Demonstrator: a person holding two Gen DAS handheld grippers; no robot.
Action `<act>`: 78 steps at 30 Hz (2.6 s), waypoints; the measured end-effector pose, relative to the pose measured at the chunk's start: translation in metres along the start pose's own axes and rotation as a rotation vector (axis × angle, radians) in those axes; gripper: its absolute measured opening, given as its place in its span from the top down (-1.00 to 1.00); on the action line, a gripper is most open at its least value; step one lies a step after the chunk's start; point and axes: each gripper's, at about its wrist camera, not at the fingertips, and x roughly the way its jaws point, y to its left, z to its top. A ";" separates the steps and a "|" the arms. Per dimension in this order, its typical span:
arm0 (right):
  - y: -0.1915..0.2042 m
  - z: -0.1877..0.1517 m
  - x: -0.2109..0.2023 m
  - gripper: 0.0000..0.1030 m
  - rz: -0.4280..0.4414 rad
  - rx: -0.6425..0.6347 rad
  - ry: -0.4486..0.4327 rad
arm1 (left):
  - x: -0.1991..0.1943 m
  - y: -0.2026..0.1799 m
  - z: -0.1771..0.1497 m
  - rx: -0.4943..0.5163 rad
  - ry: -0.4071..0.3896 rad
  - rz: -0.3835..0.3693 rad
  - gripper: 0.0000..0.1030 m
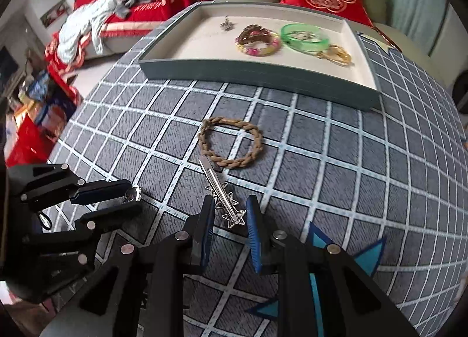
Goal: Organize jewelry
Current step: 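Grasp the silver heart pendant with the left tool while the right tool grasps the silver hairpin, then lift the pendant and hairpin and carry them over the white tray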
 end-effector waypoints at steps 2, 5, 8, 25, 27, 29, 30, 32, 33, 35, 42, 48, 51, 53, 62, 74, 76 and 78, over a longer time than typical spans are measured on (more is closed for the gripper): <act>-0.004 -0.001 -0.005 0.54 0.010 0.022 -0.011 | -0.003 0.005 0.001 -0.020 -0.009 -0.007 0.37; -0.008 -0.003 -0.010 0.91 0.021 0.046 -0.024 | -0.008 0.009 0.003 -0.036 -0.022 -0.013 0.37; -0.015 -0.003 -0.017 0.91 0.044 0.088 -0.035 | -0.011 0.011 0.005 -0.037 -0.032 -0.012 0.37; 0.021 0.013 0.022 0.27 -0.050 -0.041 -0.024 | -0.015 0.022 0.003 -0.062 -0.038 0.000 0.37; 0.023 0.015 0.023 0.47 -0.072 -0.044 -0.025 | -0.016 0.023 0.004 -0.062 -0.040 0.001 0.37; 0.023 0.015 0.023 0.75 -0.090 -0.043 -0.022 | -0.018 0.024 0.006 -0.061 -0.048 0.003 0.37; 0.020 0.015 0.021 0.75 -0.074 -0.030 -0.023 | -0.019 0.025 0.007 -0.062 -0.051 0.003 0.37; 0.014 0.015 0.014 0.75 -0.054 0.002 -0.042 | -0.020 0.027 0.010 -0.070 -0.059 -0.001 0.37; 0.010 0.014 0.010 0.75 -0.044 0.018 -0.051 | -0.021 0.029 0.012 -0.075 -0.062 -0.005 0.37; 0.003 0.014 0.001 0.75 -0.015 0.054 -0.067 | -0.022 0.031 0.015 -0.082 -0.069 -0.008 0.37; -0.024 0.033 -0.032 0.75 0.056 0.157 -0.157 | -0.027 0.043 0.037 -0.106 -0.107 -0.008 0.37; -0.047 0.064 -0.049 0.75 0.074 0.219 -0.224 | -0.031 0.057 0.076 -0.122 -0.162 0.014 0.37; -0.061 0.080 -0.051 0.75 0.083 0.264 -0.244 | -0.030 0.066 0.097 -0.137 -0.188 0.017 0.37; -0.072 0.090 -0.049 0.75 0.102 0.306 -0.253 | -0.027 0.069 0.109 -0.143 -0.196 0.021 0.37; -0.100 0.137 -0.011 0.75 0.101 0.375 -0.236 | 0.016 0.096 0.158 -0.180 -0.172 0.085 0.37; -0.107 0.158 0.061 0.75 0.051 0.339 -0.081 | 0.078 0.115 0.178 -0.210 -0.060 0.107 0.37; -0.107 0.160 0.068 0.75 0.048 0.341 -0.073 | 0.085 0.115 0.181 -0.209 -0.055 0.127 0.37; -0.109 0.162 0.072 0.75 0.037 0.346 -0.079 | 0.090 0.118 0.183 -0.213 -0.052 0.135 0.37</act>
